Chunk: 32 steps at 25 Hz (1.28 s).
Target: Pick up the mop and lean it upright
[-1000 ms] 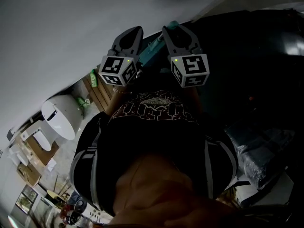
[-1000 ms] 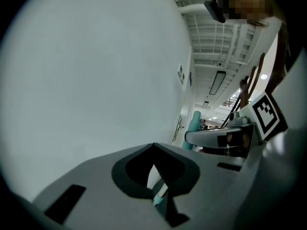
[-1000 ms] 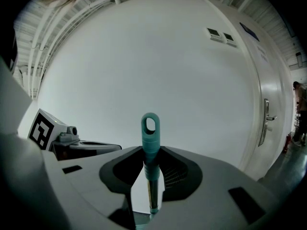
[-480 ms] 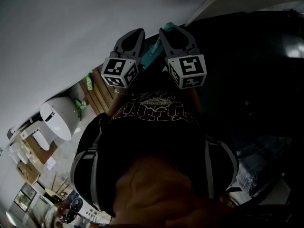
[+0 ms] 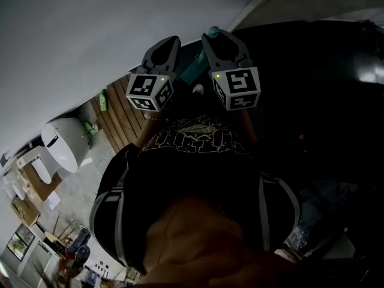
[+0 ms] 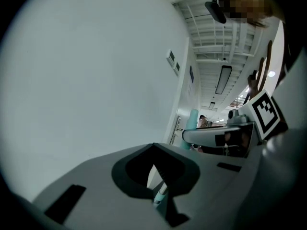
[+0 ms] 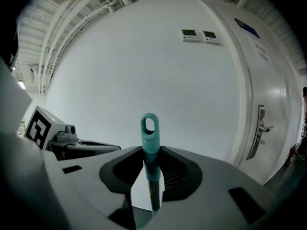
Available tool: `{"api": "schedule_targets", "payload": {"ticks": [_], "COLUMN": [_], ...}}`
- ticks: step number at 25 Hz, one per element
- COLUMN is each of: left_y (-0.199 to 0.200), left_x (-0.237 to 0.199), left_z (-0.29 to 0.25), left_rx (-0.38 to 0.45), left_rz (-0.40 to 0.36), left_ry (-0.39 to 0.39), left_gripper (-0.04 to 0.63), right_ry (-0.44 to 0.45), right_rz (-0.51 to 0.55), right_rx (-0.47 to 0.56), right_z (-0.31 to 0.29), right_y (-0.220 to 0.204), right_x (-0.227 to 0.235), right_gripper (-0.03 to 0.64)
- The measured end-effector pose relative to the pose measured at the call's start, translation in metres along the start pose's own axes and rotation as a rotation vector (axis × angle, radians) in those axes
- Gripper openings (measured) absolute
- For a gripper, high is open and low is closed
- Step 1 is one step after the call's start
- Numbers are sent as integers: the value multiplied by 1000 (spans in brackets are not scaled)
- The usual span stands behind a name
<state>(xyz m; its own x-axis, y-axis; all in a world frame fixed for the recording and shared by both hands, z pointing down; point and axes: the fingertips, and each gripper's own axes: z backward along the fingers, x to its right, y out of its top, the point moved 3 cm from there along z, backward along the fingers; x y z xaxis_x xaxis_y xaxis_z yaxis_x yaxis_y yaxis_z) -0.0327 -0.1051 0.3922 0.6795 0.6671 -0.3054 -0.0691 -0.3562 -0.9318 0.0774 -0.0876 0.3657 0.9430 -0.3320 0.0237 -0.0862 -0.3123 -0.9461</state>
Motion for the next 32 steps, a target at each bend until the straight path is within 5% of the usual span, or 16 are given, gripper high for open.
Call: {"api": "schedule_targets", "payload": {"ticks": [24, 32], "left_y": [10, 3], "left_x": [3, 11], "left_z": [-40, -59], "left_rx": [-34, -67], "left_rz": [-52, -54], "left_ry": [-208, -209], "left_gripper": [37, 37], "right_ry": [-239, -263], "right_rz": [-122, -134], "right_rx": [32, 33], "right_z": [11, 14], "right_y": [-13, -14], "right_x": [51, 73], "right_gripper": [117, 117]}}
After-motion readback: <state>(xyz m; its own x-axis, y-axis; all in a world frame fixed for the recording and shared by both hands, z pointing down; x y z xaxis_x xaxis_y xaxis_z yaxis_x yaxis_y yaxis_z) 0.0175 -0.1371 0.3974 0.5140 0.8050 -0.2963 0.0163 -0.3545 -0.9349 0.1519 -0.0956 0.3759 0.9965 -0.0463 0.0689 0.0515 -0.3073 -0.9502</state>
